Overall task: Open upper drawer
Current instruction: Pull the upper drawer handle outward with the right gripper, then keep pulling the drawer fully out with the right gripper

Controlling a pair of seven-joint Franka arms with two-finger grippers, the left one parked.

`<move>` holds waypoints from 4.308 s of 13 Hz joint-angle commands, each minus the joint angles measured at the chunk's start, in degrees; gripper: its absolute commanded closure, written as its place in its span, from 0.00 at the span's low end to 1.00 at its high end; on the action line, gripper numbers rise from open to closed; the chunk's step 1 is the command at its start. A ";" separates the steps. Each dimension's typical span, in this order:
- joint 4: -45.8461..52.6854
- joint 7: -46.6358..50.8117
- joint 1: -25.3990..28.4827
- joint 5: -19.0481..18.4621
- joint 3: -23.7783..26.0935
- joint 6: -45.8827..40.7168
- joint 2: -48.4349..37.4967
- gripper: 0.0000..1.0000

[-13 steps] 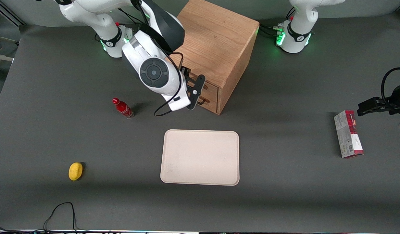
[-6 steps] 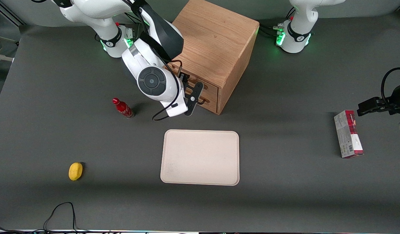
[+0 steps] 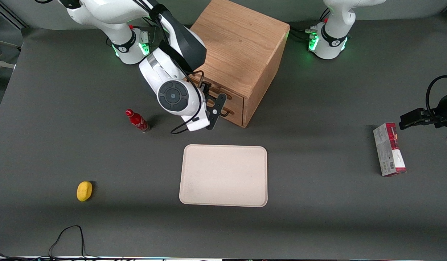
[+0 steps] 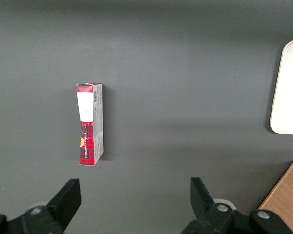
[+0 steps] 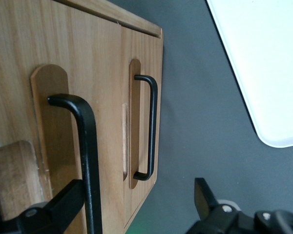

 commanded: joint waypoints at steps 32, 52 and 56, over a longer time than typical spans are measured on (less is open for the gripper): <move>9.17 -1.99 -8.59 -1.56 -2.11 5.37 7.37 0.00; 16.73 -4.98 -16.06 -1.65 -2.11 5.46 12.47 0.00; 17.60 -4.98 -16.76 -1.65 -2.11 5.37 12.73 0.00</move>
